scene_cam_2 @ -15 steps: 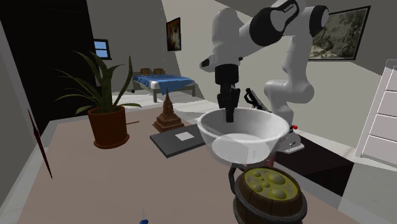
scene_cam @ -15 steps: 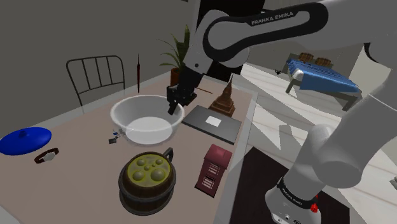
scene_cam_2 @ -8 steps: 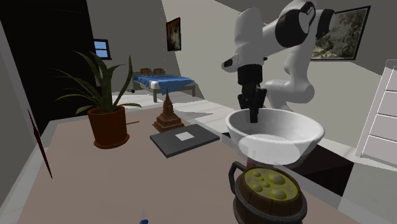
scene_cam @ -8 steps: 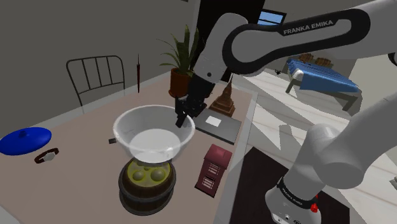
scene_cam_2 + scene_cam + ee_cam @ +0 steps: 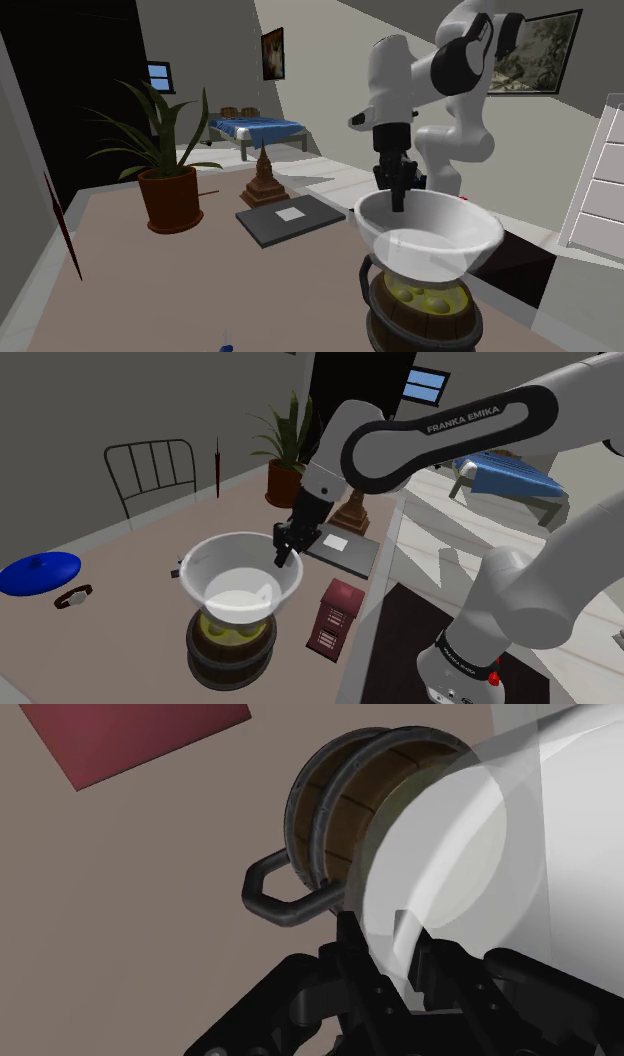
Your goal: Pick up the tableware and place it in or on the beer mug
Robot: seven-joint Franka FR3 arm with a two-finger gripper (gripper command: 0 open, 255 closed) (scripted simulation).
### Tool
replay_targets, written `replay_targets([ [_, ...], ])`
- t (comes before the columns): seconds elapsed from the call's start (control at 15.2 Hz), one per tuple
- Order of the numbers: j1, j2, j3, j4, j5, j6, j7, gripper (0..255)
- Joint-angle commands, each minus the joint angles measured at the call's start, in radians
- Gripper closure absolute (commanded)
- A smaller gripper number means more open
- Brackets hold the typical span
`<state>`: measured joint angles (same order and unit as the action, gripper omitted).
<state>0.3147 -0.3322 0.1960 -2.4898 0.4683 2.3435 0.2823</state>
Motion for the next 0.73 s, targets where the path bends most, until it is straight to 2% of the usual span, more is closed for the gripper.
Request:
replay_targets([
  [0.0,0.004,0.012,0.002,-0.017,0.01,0.031,-0.012,255],
  [0.33,0.013,0.054,0.005,-0.05,0.037,0.102,-0.042,255],
  [0.66,0.014,0.058,0.005,-0.052,0.039,0.108,-0.045,255],
])
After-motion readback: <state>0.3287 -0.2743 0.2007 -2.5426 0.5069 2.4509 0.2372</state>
